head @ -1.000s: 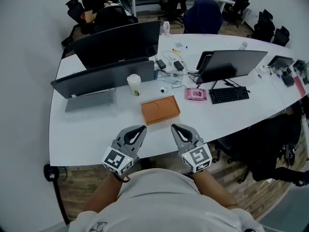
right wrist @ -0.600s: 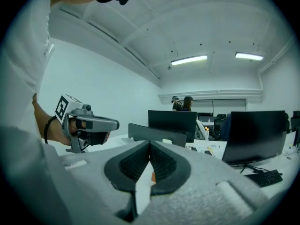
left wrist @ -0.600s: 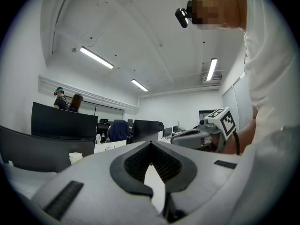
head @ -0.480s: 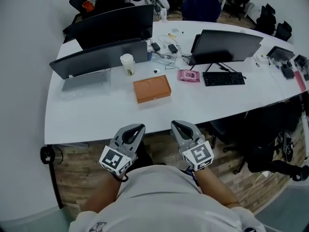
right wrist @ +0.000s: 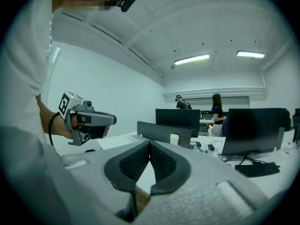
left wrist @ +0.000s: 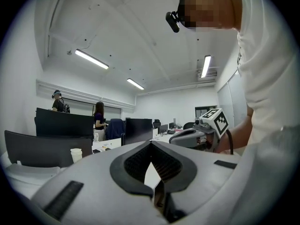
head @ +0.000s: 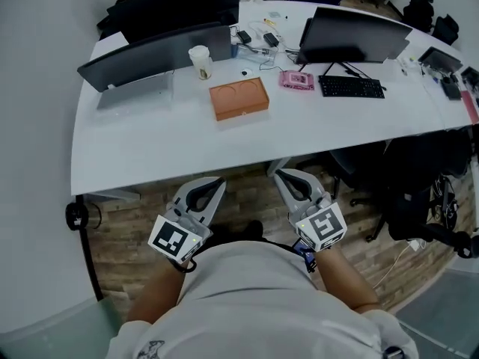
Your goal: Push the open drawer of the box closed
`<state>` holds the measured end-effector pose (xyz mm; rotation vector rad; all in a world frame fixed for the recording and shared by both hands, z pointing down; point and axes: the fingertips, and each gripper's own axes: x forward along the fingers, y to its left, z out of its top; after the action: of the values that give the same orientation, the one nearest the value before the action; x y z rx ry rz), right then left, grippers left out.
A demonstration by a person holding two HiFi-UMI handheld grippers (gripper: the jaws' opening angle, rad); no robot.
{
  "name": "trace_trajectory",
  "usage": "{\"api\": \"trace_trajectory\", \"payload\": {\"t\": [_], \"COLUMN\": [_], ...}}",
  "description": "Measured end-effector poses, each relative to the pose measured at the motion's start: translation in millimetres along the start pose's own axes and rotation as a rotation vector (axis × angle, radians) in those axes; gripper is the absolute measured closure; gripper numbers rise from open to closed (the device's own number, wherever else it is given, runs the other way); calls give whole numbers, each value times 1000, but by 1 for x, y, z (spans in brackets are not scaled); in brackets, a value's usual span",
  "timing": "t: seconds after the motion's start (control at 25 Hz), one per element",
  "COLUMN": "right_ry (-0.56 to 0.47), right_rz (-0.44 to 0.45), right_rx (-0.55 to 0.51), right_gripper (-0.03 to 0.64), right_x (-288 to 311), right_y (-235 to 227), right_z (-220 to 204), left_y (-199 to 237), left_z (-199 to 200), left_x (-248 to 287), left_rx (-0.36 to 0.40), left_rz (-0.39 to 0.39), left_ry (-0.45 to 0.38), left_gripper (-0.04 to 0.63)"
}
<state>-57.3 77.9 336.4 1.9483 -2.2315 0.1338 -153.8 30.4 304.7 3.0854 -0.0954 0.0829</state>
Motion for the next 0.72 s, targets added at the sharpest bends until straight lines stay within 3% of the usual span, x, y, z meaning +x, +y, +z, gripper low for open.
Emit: {"api": "trace_trajectory", "payload": {"t": [0.24, 0.72], "right_ry": [24, 21], "right_rz": [-12, -77], "right_rx": [8, 18], "right_gripper": [614, 614], "right_x": [-5, -5], "right_y": [43, 154], "right_z": [-4, -1], "left_y": [-1, 22], "left_z": [-4, -10], "left_x": [-45, -158], "left_rx": [-3, -11], "left_rz": [-57, -74], "left_ry": [23, 10], "left_gripper": [597, 597]}}
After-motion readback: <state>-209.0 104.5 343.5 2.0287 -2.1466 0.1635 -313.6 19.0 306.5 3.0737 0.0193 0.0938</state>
